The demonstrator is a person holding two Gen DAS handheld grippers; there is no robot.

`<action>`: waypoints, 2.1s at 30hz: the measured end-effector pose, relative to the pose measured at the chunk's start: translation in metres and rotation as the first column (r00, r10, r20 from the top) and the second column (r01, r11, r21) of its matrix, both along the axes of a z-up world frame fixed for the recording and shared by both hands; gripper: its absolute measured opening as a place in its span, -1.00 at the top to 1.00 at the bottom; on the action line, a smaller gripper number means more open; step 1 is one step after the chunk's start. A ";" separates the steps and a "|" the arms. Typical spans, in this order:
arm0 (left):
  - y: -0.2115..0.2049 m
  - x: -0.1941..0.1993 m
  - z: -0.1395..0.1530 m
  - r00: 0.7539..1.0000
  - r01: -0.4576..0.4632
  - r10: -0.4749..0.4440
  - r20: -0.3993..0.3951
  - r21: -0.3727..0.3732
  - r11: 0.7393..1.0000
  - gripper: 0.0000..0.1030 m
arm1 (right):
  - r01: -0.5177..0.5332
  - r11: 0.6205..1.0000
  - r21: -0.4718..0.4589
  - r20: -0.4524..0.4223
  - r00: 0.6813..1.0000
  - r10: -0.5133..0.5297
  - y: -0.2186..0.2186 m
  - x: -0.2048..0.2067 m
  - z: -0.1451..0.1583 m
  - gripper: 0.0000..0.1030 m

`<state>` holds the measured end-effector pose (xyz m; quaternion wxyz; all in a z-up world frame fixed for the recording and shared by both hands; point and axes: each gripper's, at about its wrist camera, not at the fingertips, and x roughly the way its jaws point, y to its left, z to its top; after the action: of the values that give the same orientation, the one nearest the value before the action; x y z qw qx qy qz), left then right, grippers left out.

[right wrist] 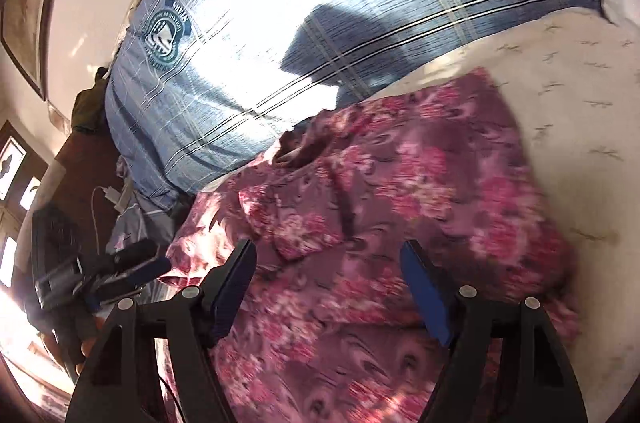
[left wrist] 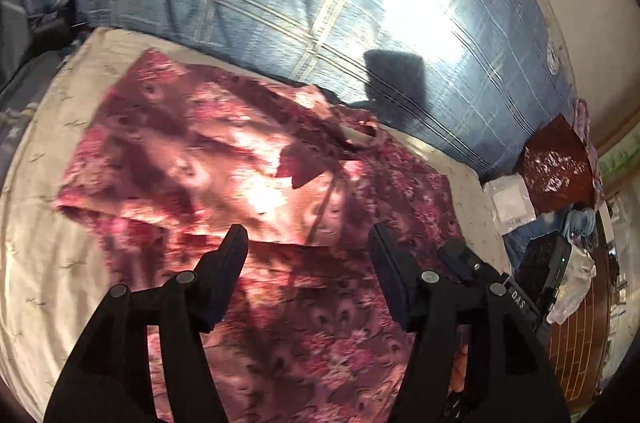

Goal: Fold small clothes

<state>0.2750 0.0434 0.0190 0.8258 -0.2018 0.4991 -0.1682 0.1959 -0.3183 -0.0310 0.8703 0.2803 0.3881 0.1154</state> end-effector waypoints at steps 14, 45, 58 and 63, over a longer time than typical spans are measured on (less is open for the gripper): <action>0.084 0.004 -0.057 0.965 -0.231 0.198 -0.171 -0.199 0.952 -0.19 | -0.134 0.991 -0.010 0.087 0.987 0.134 0.044 0.038 0.017 0.81; 0.065 0.006 -0.077 0.960 -0.225 0.213 -0.183 -0.045 0.973 0.42 | 0.129 0.987 -0.098 -0.100 0.985 -0.139 -0.085 -0.001 -0.003 0.93; 0.031 -0.078 -0.062 0.987 -0.019 0.027 -0.159 0.052 0.998 -0.19 | 0.162 0.986 0.028 -0.119 0.980 -0.158 -0.092 -0.116 0.010 0.58; 0.069 -0.118 -0.042 0.993 -0.005 0.019 -0.120 0.112 0.994 -0.20 | 0.071 0.988 -0.138 -0.105 0.991 -0.086 -0.079 -0.168 0.034 0.11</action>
<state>0.1566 0.1122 -0.0234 0.8050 -0.1680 0.5556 -0.1224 0.0282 -0.3972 0.0033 0.8682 0.2422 0.4312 0.0390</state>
